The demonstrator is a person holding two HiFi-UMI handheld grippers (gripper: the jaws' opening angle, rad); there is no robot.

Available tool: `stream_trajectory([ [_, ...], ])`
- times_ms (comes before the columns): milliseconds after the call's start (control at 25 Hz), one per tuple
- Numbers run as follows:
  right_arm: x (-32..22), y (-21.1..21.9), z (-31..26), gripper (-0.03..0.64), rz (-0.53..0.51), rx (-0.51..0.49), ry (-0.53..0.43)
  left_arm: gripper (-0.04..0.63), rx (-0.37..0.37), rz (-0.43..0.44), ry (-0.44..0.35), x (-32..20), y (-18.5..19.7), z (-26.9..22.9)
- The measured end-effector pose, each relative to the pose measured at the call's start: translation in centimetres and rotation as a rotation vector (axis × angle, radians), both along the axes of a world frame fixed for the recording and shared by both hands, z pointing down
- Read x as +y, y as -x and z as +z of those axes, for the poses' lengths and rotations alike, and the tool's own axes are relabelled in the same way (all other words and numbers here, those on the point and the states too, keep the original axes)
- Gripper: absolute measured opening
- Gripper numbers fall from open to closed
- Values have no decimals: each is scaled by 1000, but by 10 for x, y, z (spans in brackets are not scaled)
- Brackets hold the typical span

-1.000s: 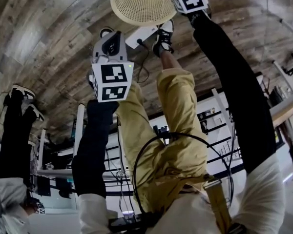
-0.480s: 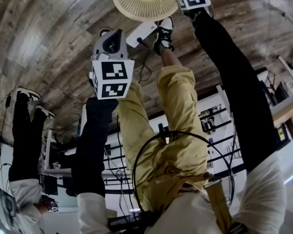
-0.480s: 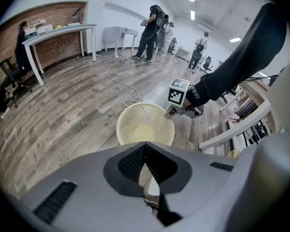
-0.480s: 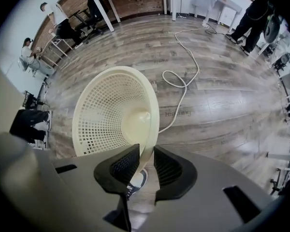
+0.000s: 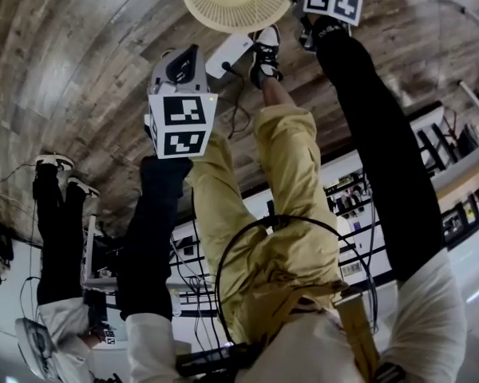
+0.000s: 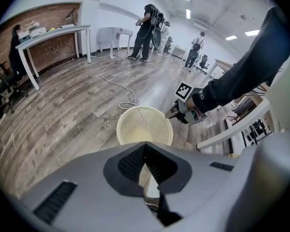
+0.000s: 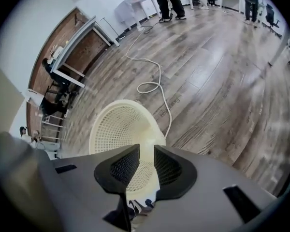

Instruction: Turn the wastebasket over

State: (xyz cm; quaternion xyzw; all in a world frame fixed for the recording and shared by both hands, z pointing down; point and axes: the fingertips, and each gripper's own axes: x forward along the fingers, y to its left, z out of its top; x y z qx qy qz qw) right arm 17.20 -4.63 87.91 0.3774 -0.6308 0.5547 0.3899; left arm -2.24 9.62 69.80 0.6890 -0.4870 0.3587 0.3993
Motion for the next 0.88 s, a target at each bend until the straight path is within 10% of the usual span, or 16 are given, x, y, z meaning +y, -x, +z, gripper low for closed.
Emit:
stream_trajectory([
  [280, 14, 17, -79, 89, -33, -126, -47, 2, 17, 40, 10, -1, -15, -34],
  [600, 50, 84, -325, 23, -130, -384, -244, 2, 160, 150, -6, -7, -21, -194],
  [880, 31, 110, -571, 21, -283, -445, -625, 2, 264, -120, -142, -20, -1, -373],
])
